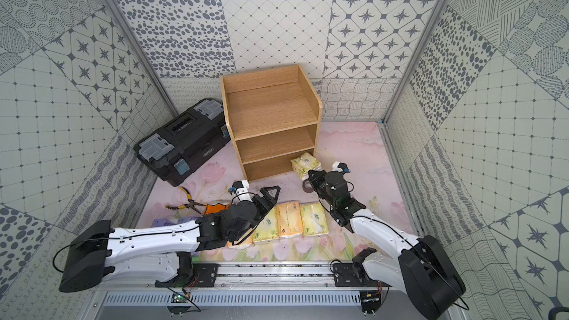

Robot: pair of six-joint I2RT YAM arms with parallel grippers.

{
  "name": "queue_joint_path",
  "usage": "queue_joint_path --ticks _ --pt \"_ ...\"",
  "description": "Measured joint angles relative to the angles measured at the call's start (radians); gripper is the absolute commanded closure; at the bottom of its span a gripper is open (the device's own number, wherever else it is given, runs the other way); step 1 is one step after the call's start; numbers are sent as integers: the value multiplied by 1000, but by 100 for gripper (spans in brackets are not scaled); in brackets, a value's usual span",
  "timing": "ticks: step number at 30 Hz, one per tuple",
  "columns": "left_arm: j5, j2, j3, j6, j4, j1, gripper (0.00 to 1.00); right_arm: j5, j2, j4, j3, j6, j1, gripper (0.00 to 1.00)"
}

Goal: Remove the tissue boxes from the shelf
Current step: Pick up a box of tissues from the shelf.

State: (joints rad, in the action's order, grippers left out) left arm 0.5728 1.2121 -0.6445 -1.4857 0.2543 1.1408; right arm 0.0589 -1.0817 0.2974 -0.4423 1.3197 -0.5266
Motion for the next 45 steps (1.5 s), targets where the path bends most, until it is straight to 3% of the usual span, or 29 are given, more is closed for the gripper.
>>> queue_joint_path --ticks 15,28,33,40,45 --pt "-138 343 -212 -91 215 -44 6 -63 414 -243 99 16 0 100" --pt "-204 550 -317 -203 389 -71 10 -82 546 -341 124 39 0 100" --pt "-212 580 -326 -253 414 -71 1 -79 577 -373 125 39 0 100" --pt "-209 585 -327 -305 414 -71 1 -79 592 -398 125 38 0 100" --pt "-199 587 -325 -349 408 -71 20 -79 603 -421 125 36 0 100"
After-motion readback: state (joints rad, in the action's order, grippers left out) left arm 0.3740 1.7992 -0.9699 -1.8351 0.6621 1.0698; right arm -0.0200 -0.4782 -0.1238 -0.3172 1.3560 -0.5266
